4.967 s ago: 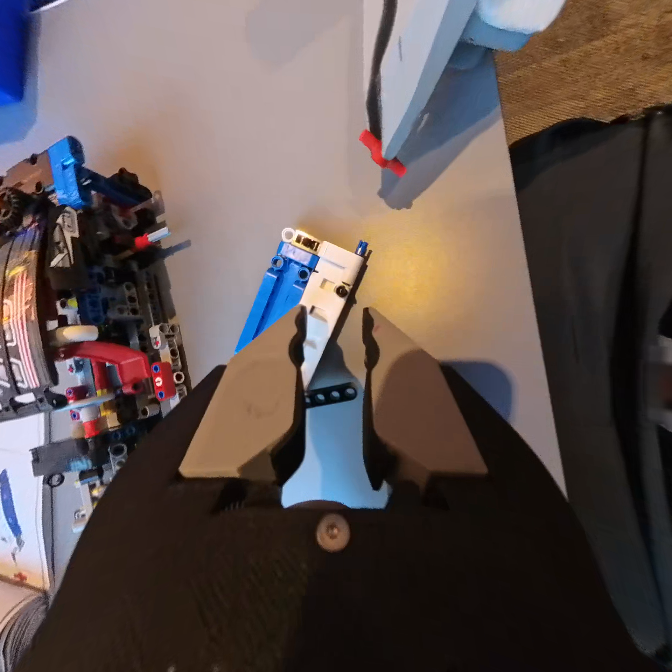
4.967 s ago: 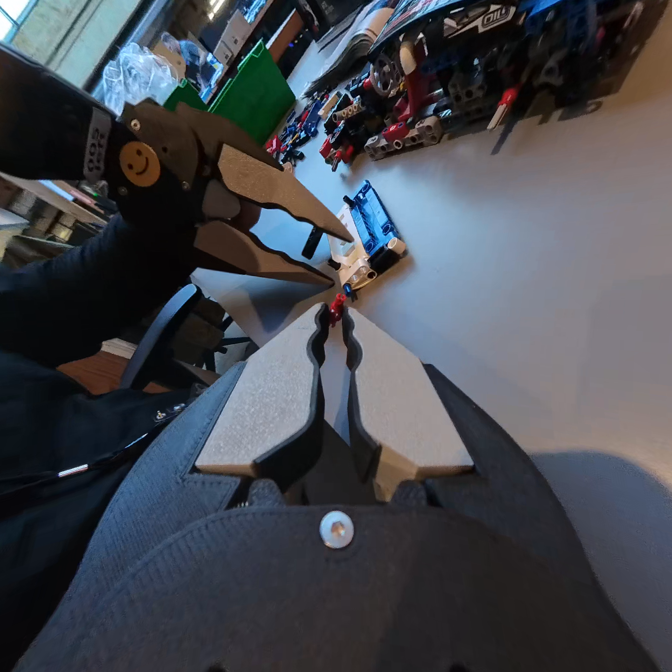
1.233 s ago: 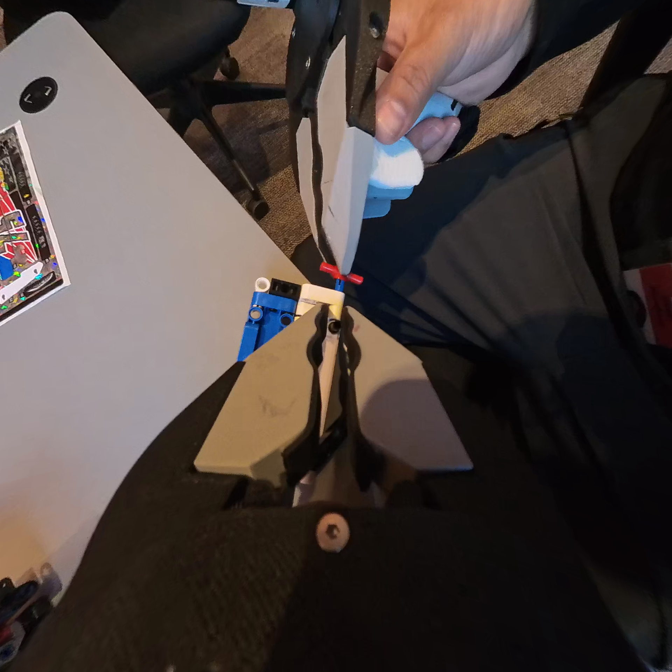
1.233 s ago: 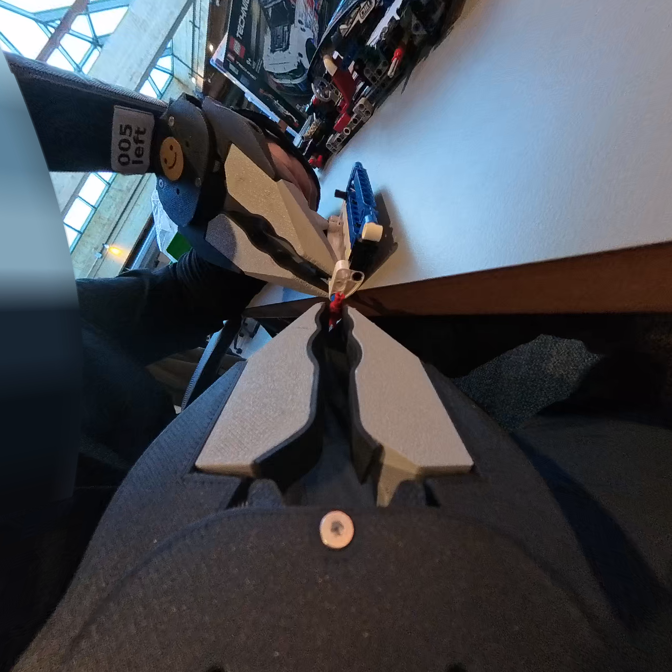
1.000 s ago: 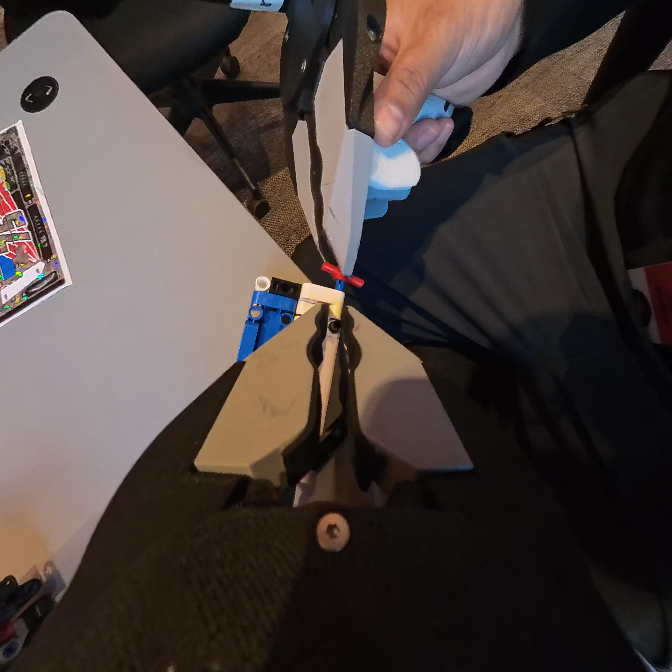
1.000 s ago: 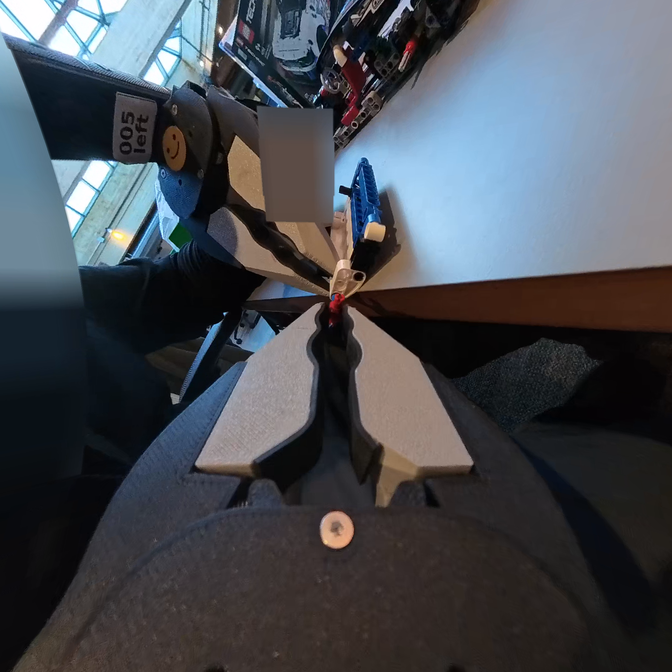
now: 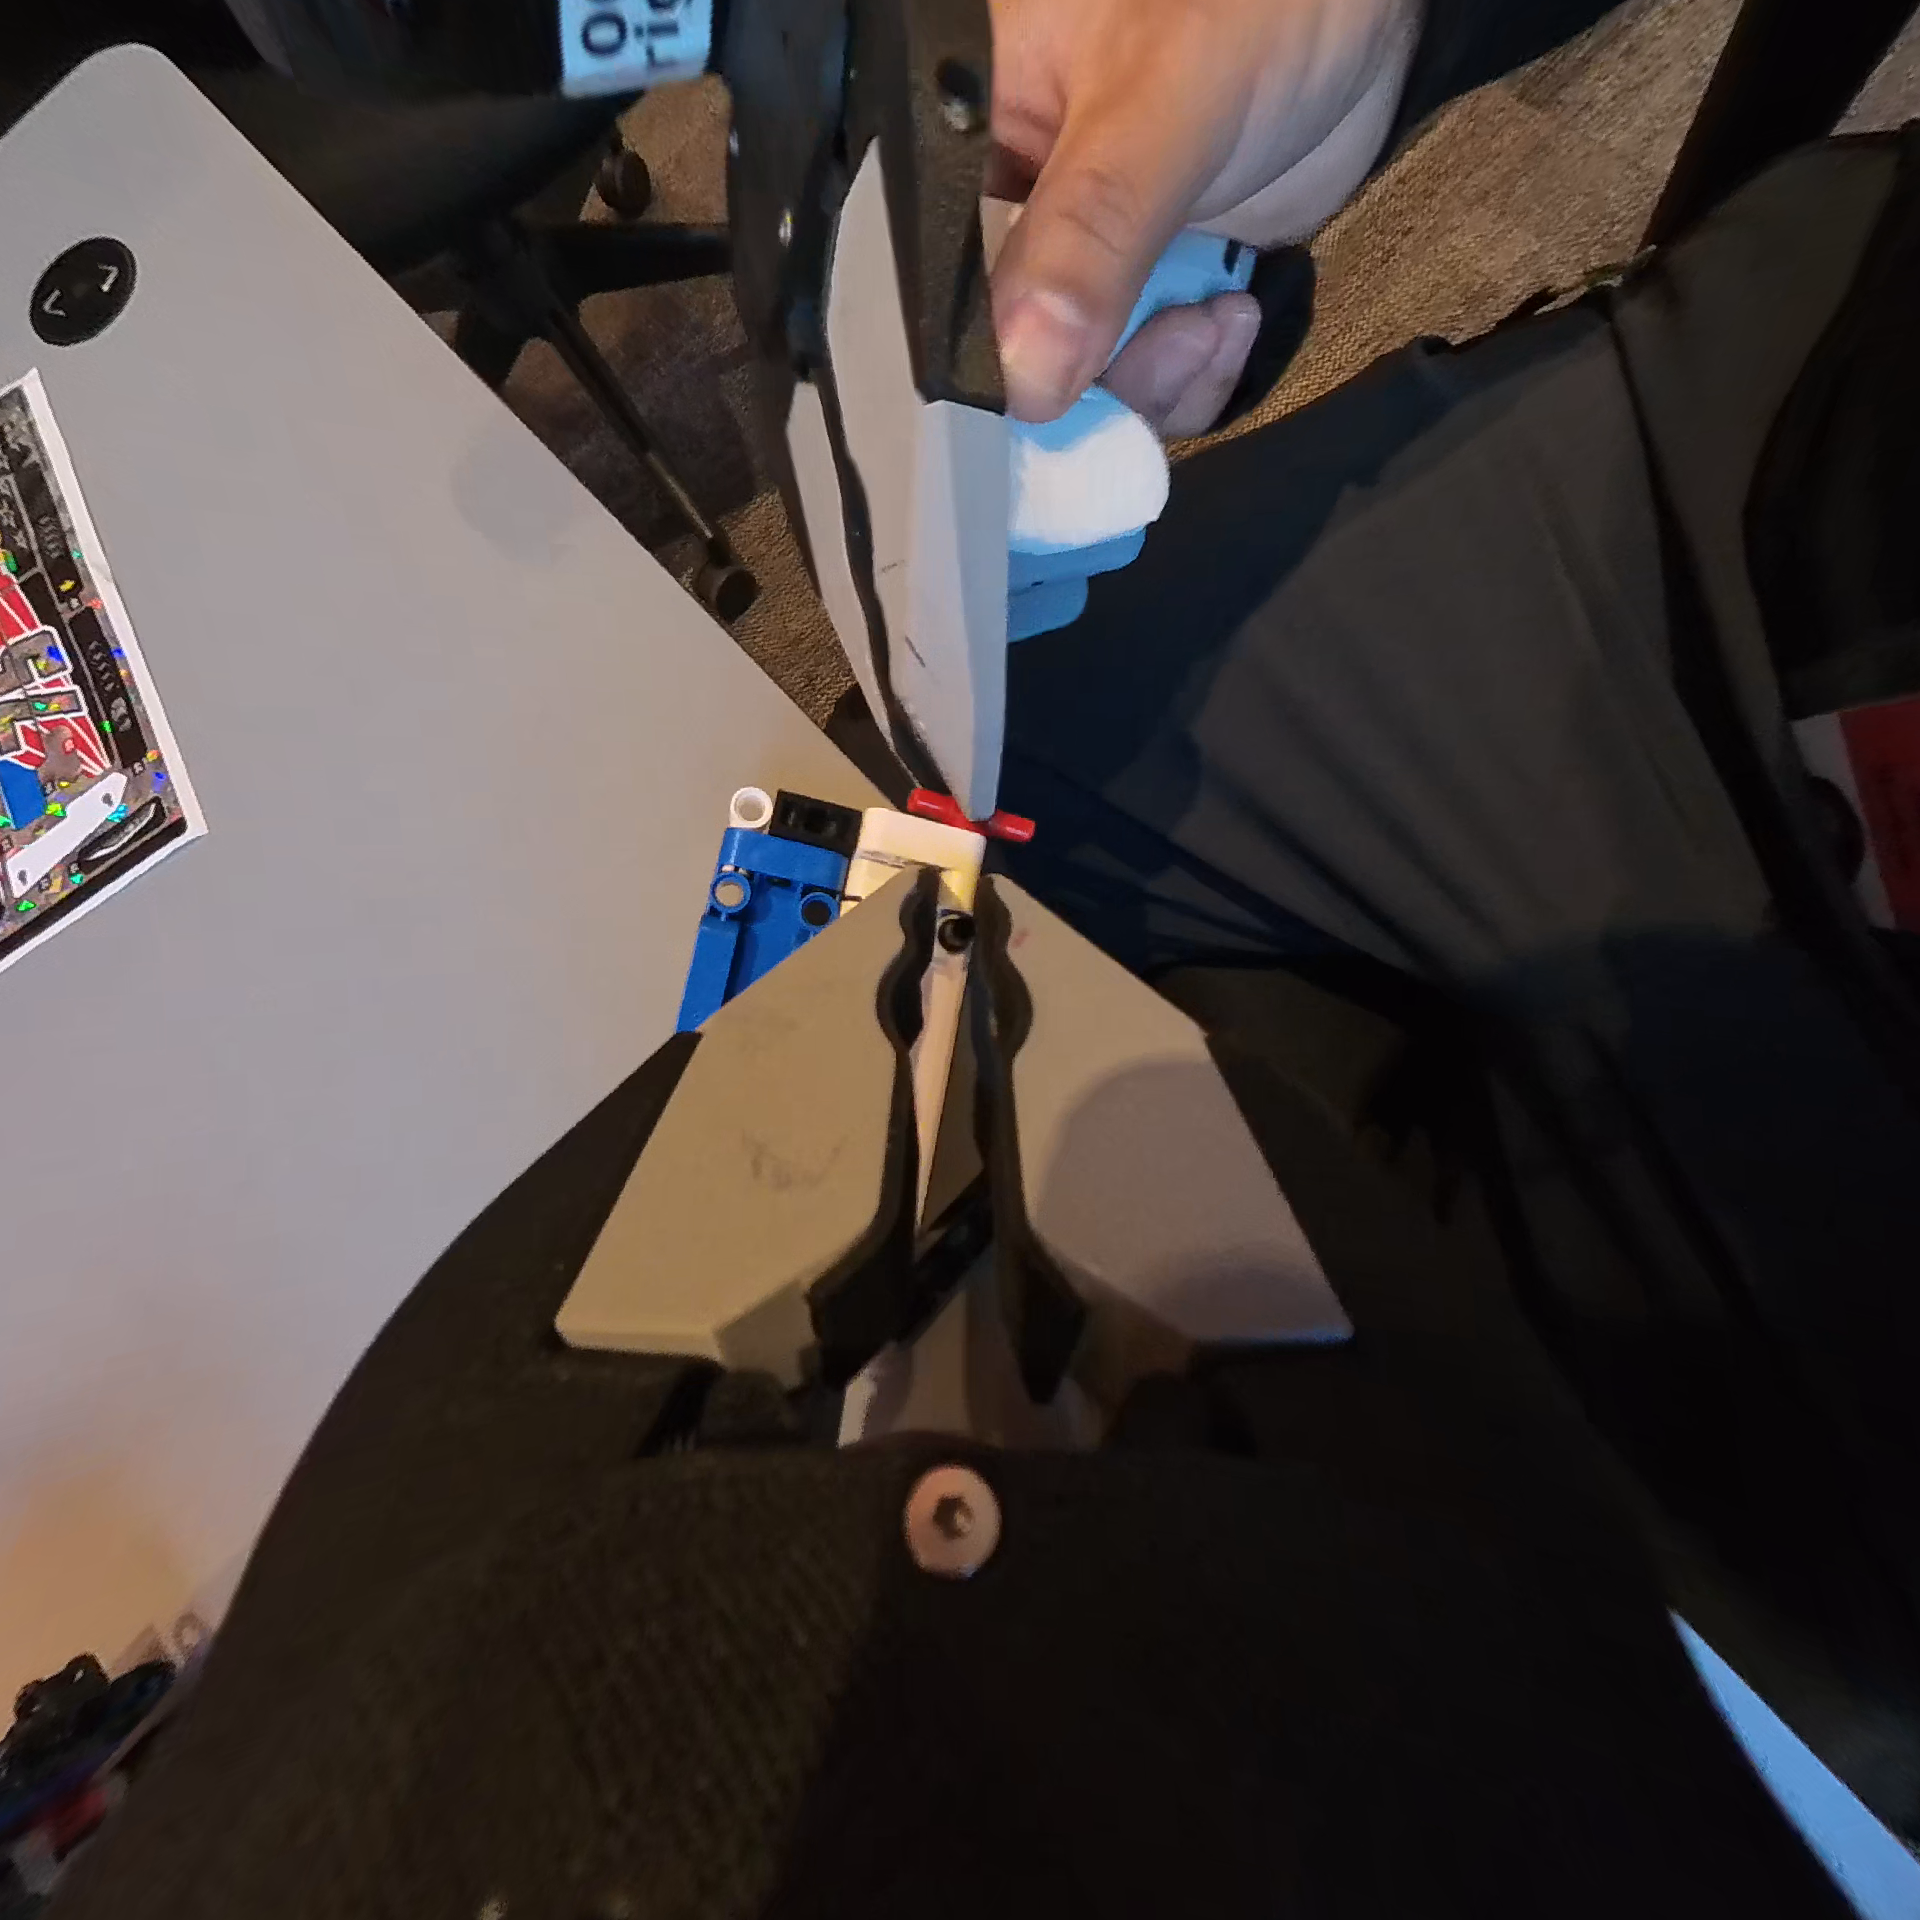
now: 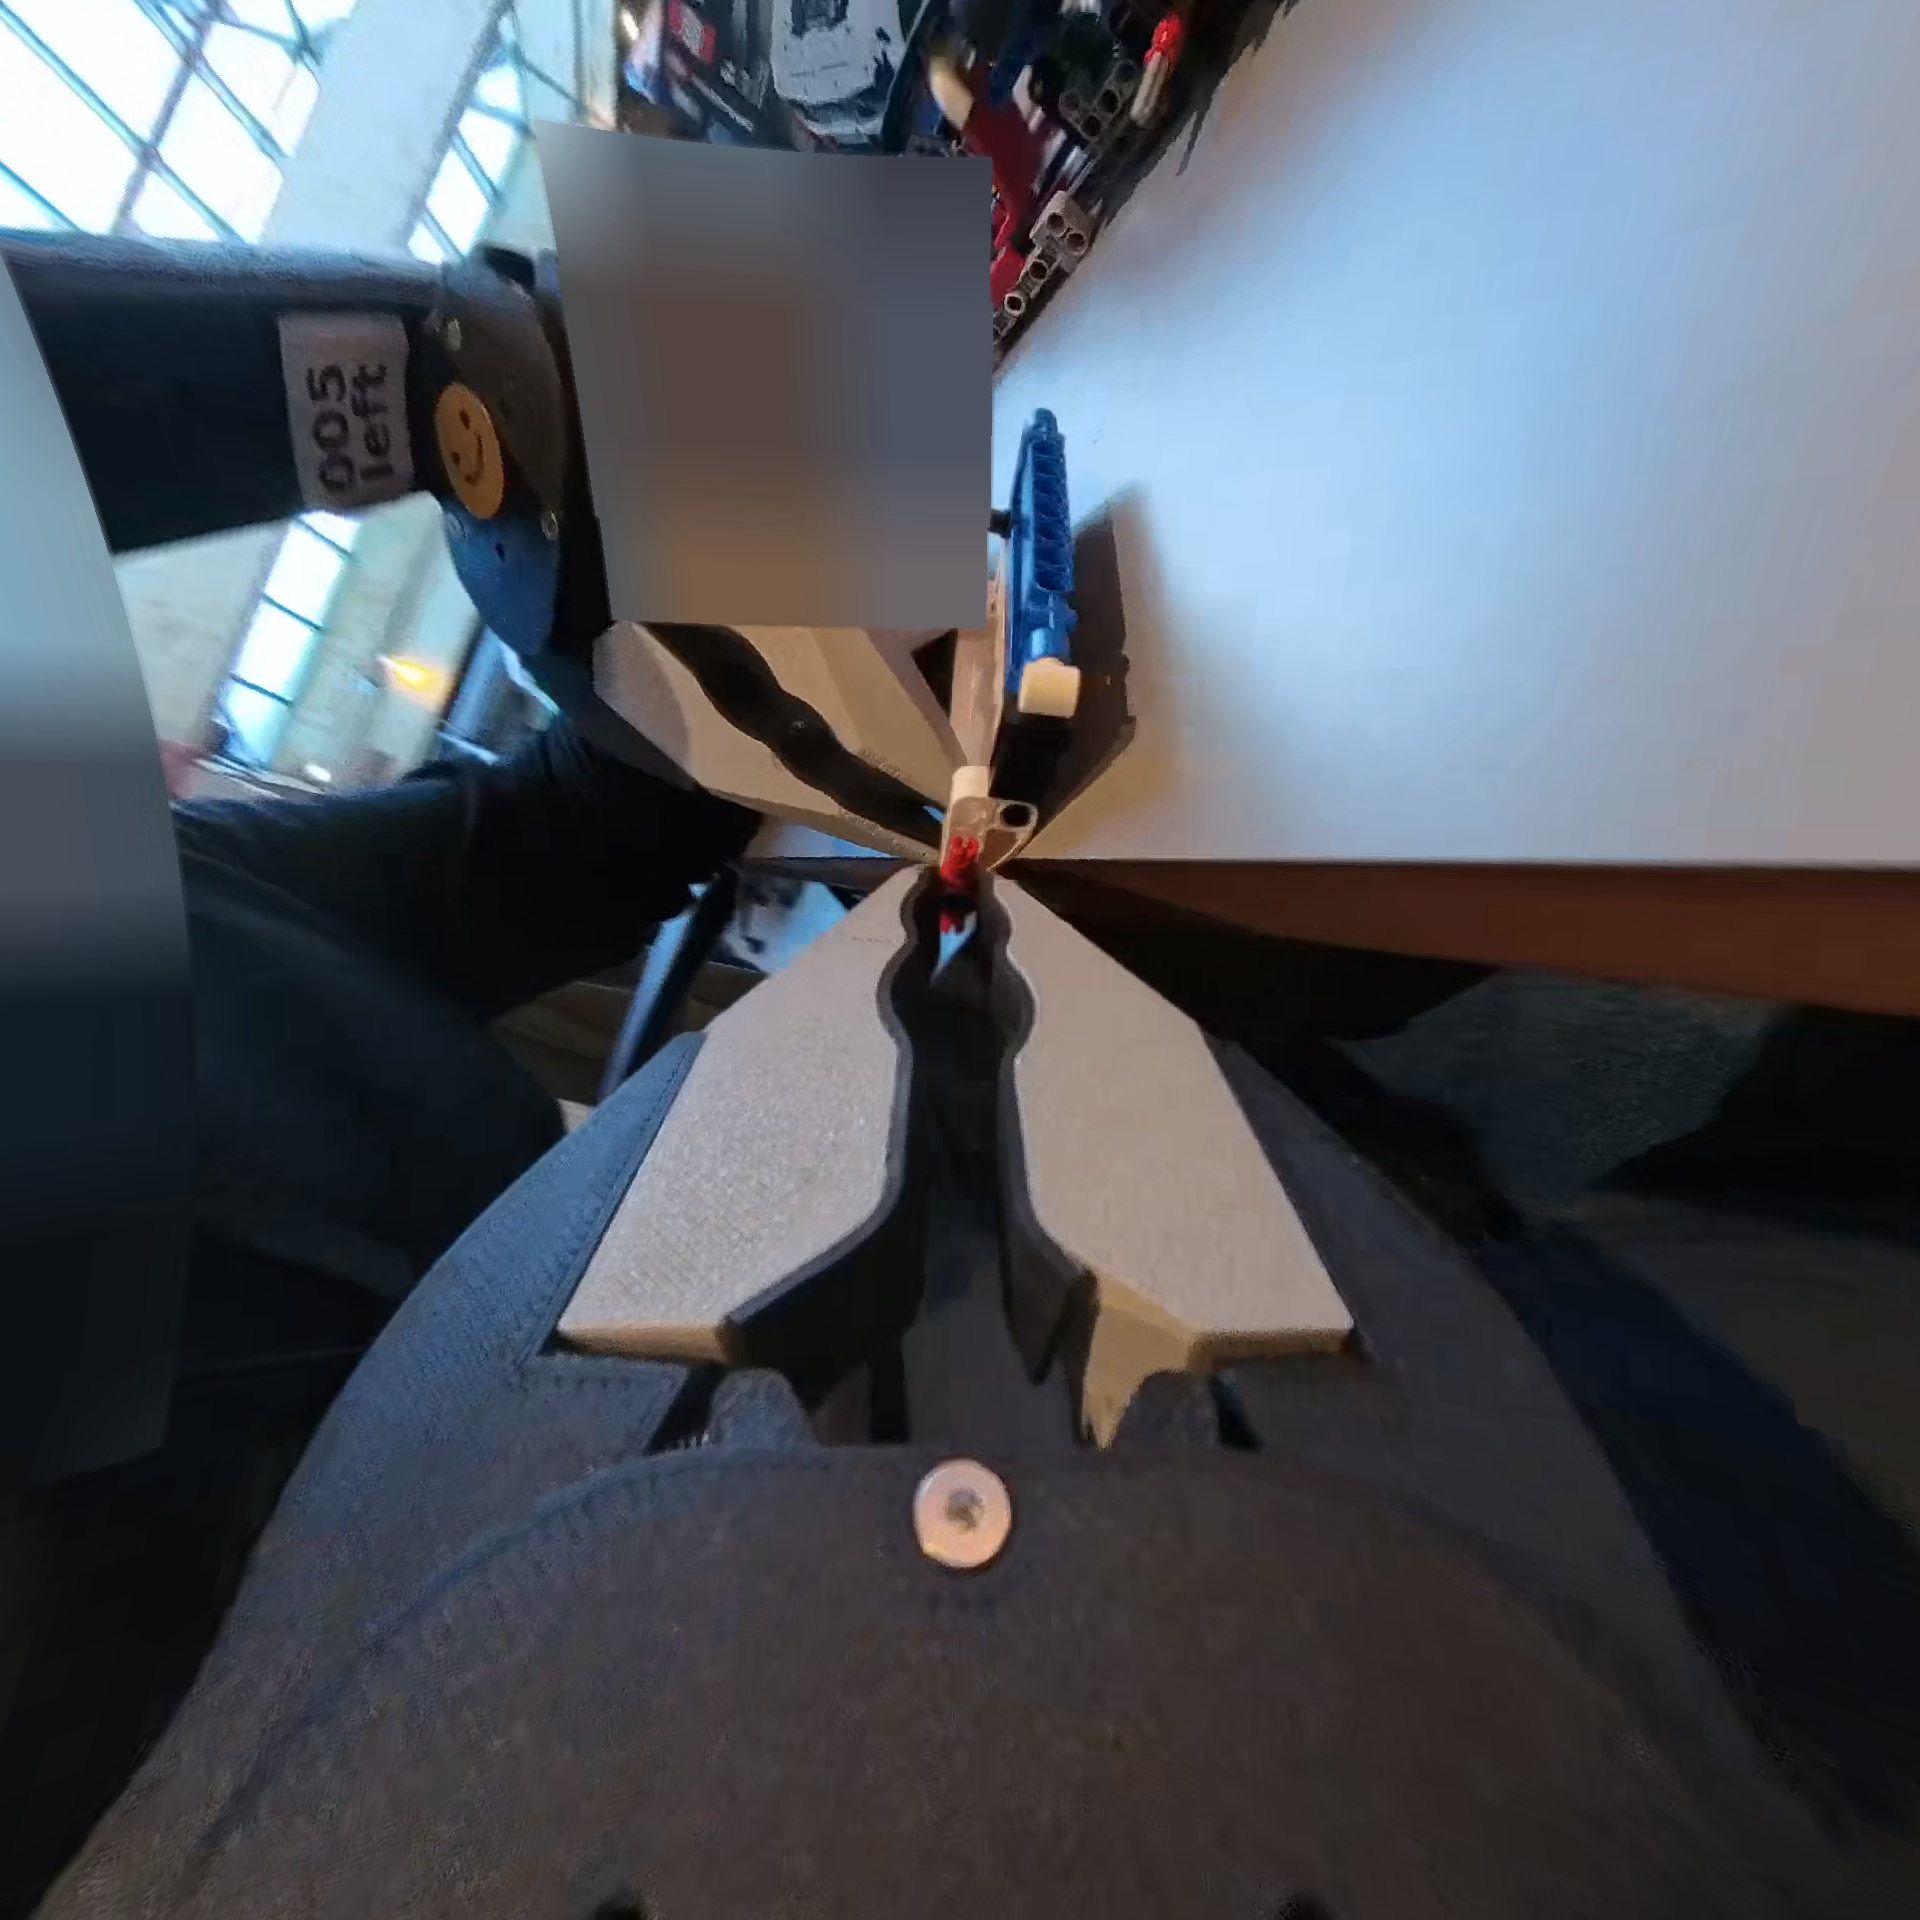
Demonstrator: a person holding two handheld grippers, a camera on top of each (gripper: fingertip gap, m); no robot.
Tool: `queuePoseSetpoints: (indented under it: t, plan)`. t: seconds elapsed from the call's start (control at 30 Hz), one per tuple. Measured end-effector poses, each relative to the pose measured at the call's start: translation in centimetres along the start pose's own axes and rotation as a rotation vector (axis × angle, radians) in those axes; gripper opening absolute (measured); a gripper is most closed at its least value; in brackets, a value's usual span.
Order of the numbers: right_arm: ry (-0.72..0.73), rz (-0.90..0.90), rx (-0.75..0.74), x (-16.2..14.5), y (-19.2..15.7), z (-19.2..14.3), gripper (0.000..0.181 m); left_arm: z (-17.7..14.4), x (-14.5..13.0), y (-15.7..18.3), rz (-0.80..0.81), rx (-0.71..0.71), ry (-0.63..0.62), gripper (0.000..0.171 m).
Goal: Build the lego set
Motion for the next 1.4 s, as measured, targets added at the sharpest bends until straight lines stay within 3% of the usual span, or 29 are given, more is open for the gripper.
queuePoseSetpoints:
  t: [0.1, 0.23, 0.5, 0.83, 0.93, 1.07, 1.27, 1.4]
  plan:
    - [0.012, 0.015, 0.030, -0.3, 0.0, -0.1, 0.004, 0.0, 0.1, 0.1, -0.013, -0.016, 0.000, 0.005]
    - [-0.038, -0.208, -0.111, -0.2, -0.9, 0.0, 0.004, 0.1, 0.2, 0.1, -0.037, -0.029, 0.001, 0.005]
    - [-0.091, -0.404, -0.236, -0.3, -1.8, 0.5, 0.005, -0.2, 0.0, 0.0, -0.080, -0.061, -0.019, 0.005]
    - [-0.326, -1.054, -0.625, -1.4, -4.3, 3.7, 0.004, -1.5, -0.8, -0.3, -0.227, -0.209, -0.085, 0.005]
    - [-0.347, -1.104, -0.581, -1.9, -5.2, 4.7, 0.005, -2.6, -1.0, 0.2, -0.209, -0.250, -0.108, 0.007]
    - [-0.303, -1.090, -0.452, -2.0, -6.9, 5.2, 0.025, -5.4, -1.3, 0.9, -0.220, -0.176, -0.139, 0.032]
    - [-0.271, -1.101, -0.368, -0.4, -7.5, 3.5, 0.026, -13.2, -2.8, 3.0, -0.360, 0.062, -0.185, 0.039]
    - [-0.288, -0.985, -0.280, 0.9, -5.9, 1.5, 0.032, -16.9, -4.0, 7.0, -0.500, 0.213, -0.142, 0.038]
Point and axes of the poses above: each gripper's, where its closed fingertips meet, z out along the fingers, x out of its top, y = z × x across the jaws, the point moved 7 cm from there along -z, back along the fingers, and after that the axes turned 7 degrees about x, right-handed, at the moved point
